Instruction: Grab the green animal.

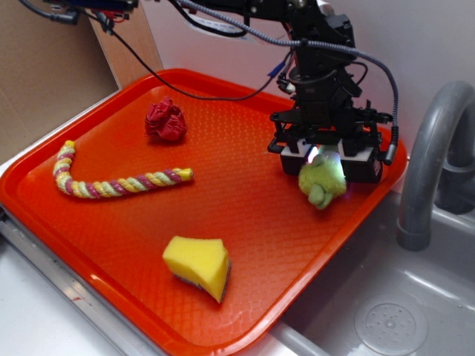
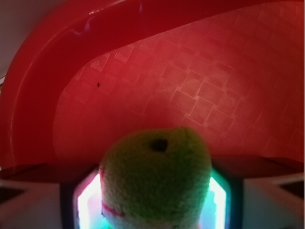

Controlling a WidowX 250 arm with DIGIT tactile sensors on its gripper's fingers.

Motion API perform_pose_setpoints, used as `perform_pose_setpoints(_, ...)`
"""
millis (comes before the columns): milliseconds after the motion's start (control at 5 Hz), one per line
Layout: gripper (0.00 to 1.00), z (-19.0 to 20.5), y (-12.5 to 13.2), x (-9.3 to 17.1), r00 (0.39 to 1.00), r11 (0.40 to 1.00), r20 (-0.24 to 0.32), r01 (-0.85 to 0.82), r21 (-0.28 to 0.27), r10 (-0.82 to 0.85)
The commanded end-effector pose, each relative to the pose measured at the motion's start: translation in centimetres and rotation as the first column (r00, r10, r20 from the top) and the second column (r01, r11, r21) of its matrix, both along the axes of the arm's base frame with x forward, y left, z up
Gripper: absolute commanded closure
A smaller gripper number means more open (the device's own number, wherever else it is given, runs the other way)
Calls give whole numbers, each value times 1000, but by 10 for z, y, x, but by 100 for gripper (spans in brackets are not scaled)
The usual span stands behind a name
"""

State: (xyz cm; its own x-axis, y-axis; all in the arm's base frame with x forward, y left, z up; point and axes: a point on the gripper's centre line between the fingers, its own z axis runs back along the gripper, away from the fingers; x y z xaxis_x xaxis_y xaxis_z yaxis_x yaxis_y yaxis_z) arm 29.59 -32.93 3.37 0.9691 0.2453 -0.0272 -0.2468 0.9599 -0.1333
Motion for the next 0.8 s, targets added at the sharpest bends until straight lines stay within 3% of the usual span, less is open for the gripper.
perform_pose_setpoints(0, 100, 69, 40, -28, 984, 996, 170, -67, 61, 56)
perform_pose_setpoints(200, 100, 111, 84, -48, 968, 999, 249, -27, -34, 35)
perform_pose_setpoints(400, 100, 138, 120, -70, 946, 995, 311, -79, -63, 95)
perform_pose_setpoints(600, 100, 163, 151, -93, 905, 987, 396, -148, -56, 158)
